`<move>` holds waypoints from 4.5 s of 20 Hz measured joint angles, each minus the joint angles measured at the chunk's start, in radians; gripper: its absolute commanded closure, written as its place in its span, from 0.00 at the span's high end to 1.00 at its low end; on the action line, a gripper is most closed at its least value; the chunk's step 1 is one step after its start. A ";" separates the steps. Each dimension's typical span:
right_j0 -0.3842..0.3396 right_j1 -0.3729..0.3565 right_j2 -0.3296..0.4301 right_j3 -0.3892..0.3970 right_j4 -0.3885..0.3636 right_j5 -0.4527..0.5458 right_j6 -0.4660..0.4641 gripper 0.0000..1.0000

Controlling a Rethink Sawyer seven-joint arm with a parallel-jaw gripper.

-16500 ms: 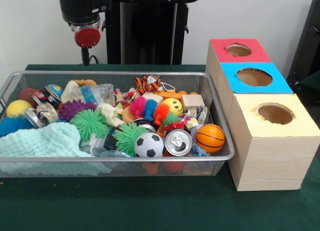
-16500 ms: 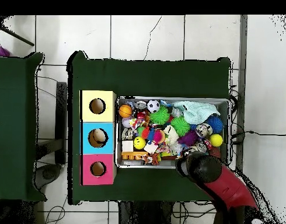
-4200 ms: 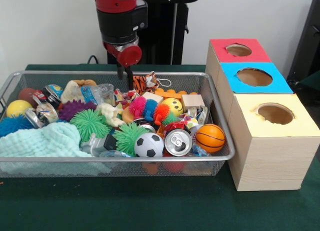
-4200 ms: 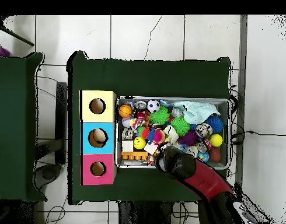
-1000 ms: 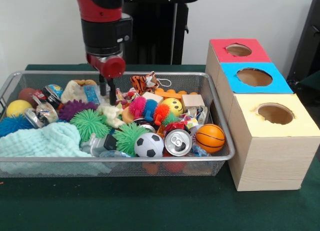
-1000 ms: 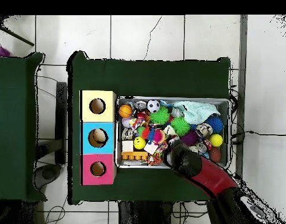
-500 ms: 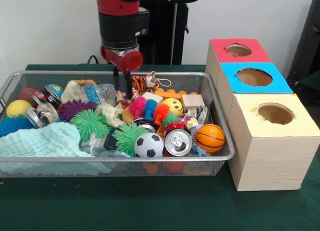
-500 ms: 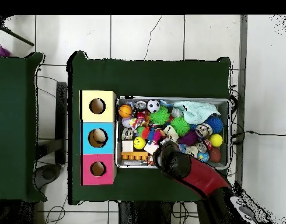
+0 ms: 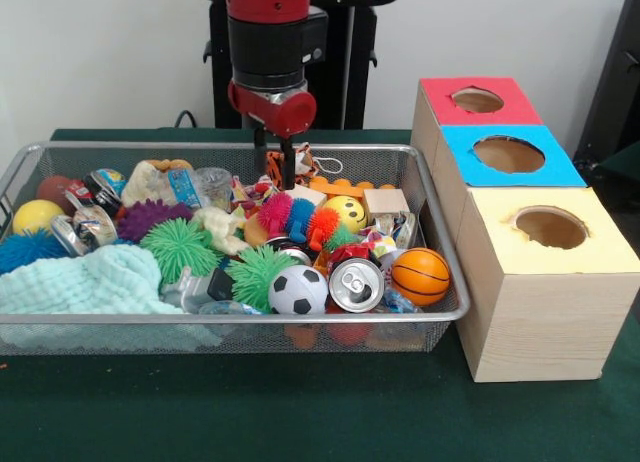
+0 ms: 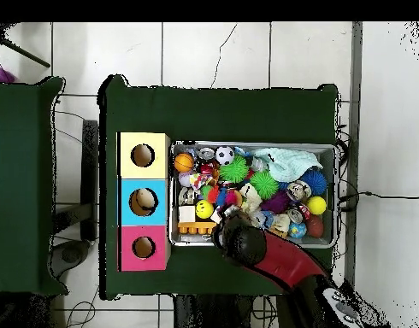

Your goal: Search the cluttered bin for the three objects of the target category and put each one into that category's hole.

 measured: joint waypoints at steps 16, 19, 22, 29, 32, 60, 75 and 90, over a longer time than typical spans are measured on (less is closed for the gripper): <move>0.000 -0.048 -0.002 0.085 0.005 0.000 0.000 1.00; -0.024 -0.058 -0.002 0.105 0.005 0.000 0.000 1.00; -0.047 -0.055 -0.002 0.109 0.005 0.000 0.000 1.00; -0.093 -0.031 -0.001 0.109 0.005 0.000 0.000 1.00; -0.105 -0.013 0.000 0.109 0.005 0.000 0.000 1.00; -0.212 0.024 0.069 0.094 -0.074 0.049 0.000 1.00; -0.195 0.016 0.066 0.039 -0.103 0.076 0.000 1.00; -0.251 0.063 0.070 -0.032 -0.168 0.077 0.000 1.00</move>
